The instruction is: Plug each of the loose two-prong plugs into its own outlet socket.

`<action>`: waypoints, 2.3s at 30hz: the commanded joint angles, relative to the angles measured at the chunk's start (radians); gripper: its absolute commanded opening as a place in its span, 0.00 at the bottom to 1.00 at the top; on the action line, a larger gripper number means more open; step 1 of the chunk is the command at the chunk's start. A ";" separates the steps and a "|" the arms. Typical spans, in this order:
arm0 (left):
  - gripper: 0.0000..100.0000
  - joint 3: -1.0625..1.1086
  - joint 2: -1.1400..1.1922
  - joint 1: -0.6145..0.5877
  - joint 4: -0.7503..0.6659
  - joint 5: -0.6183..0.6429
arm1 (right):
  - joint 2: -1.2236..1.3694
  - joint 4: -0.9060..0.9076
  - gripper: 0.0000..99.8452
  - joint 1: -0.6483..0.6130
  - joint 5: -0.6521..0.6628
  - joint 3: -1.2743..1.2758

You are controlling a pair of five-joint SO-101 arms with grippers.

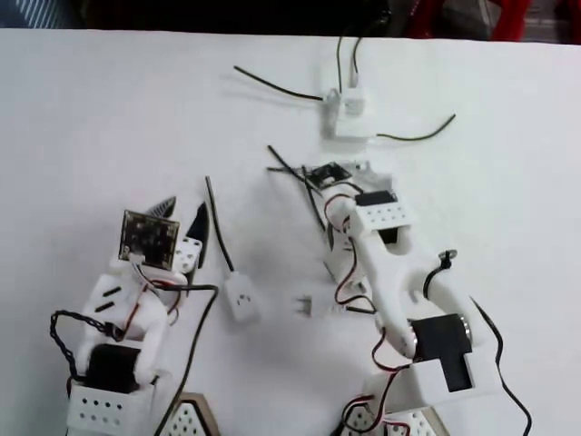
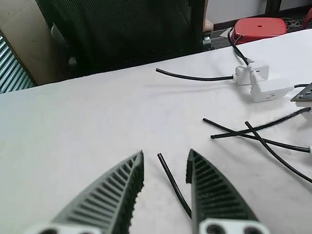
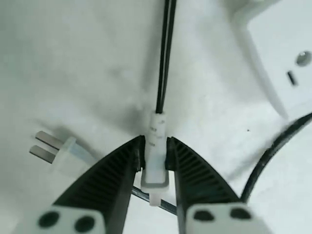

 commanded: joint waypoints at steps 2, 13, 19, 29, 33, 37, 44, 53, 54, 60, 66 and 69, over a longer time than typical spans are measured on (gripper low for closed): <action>0.15 -0.008 -0.012 0.005 0.002 0.000 | -0.010 0.015 0.04 0.015 0.008 -0.037; 0.15 -0.008 -0.012 0.005 0.002 0.000 | -0.016 0.062 0.08 0.015 0.008 -0.040; 0.15 -0.008 -0.012 0.005 0.002 0.000 | -0.016 0.062 0.05 0.016 0.008 -0.040; 0.15 -0.008 -0.012 0.005 0.002 0.000 | -0.110 0.117 0.02 0.013 0.058 -0.041; 0.15 -0.008 -0.012 0.005 -0.002 0.000 | -0.344 0.163 0.02 0.004 0.055 -0.037; 0.15 -0.008 -0.012 0.005 -0.002 0.000 | -0.581 0.165 0.02 -0.038 0.012 -0.034; 0.15 -0.008 -0.012 0.005 -0.003 0.000 | -0.831 0.087 0.02 -0.257 -0.170 0.044; 0.15 -0.008 -0.012 0.012 -0.003 0.000 | -1.061 -0.266 0.02 -0.464 -0.230 0.330; 0.15 -0.008 -0.012 0.012 -0.005 0.000 | -1.092 -0.291 0.02 -0.483 -0.230 0.358; 0.15 0.000 -0.010 0.013 -0.031 0.005 | -1.313 -0.314 0.02 -0.529 -0.241 0.451; 0.15 0.037 -0.012 0.016 -0.110 0.009 | -1.508 -0.314 0.02 -0.593 -0.279 0.532; 0.15 0.040 -0.012 0.039 -0.130 0.009 | -1.529 -0.314 0.02 -0.668 -0.279 0.586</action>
